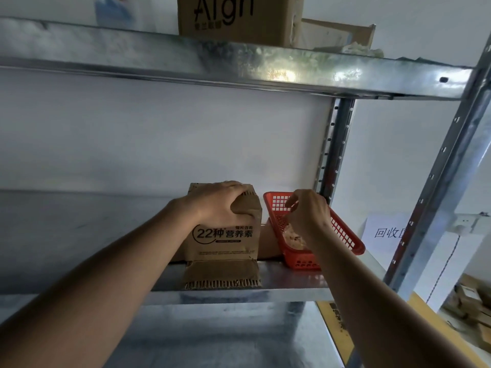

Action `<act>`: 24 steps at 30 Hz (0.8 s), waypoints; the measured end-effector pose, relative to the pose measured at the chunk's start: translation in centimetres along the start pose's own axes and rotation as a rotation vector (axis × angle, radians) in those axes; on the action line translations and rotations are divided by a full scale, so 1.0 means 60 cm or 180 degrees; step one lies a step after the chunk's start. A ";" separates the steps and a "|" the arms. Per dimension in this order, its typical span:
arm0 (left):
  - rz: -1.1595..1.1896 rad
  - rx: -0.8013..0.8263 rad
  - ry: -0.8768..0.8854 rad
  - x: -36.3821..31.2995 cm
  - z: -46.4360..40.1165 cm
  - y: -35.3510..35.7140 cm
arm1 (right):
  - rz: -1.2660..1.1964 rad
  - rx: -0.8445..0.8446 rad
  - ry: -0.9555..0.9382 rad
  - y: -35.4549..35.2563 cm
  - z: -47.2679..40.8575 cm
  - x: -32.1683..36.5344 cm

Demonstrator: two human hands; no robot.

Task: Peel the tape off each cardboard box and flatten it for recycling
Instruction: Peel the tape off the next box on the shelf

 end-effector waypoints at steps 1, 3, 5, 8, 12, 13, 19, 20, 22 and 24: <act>0.0002 -0.0001 0.0010 0.000 0.001 0.000 | -0.0041 -0.0028 -0.0011 0.001 -0.003 -0.001; -0.0022 -0.0002 0.0026 0.000 0.001 0.001 | -0.0135 -0.0091 -0.0065 0.001 -0.008 -0.003; -0.0034 -0.0001 0.0029 -0.001 0.001 0.001 | -0.0210 -0.0119 -0.0149 0.002 -0.011 -0.001; -0.0043 0.0024 0.0021 0.000 -0.001 0.000 | -0.0187 -0.0098 -0.0368 0.004 -0.015 0.003; -0.0088 0.0020 0.0017 0.001 -0.003 0.001 | 0.0033 -0.0138 -0.0533 0.001 -0.013 0.003; -0.0098 0.0018 0.0021 0.001 -0.003 0.002 | 0.0010 -0.0207 -0.0584 -0.001 -0.012 0.004; 0.0079 0.0007 0.0069 0.001 -0.003 0.000 | -0.0504 -0.0159 -0.1232 0.001 0.007 0.043; 0.0230 0.0034 0.0072 0.004 -0.002 -0.001 | -0.0614 -0.0078 -0.1294 0.006 0.010 0.052; 0.0585 0.0109 0.0079 0.010 0.005 -0.005 | -0.0728 0.0117 -0.1316 0.016 0.013 0.070; 0.0745 0.0180 0.0099 0.014 0.016 -0.015 | -0.0745 0.0297 -0.1264 0.024 0.010 0.084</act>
Point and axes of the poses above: each hand's wrist, its own z-axis away from the middle knuckle, its own y-axis out of the palm, x = y × z, the point moved 4 cm from there along -z, towards the middle knuckle, and after that the axes turned 13 degrees about x, right-handed, at the moved point
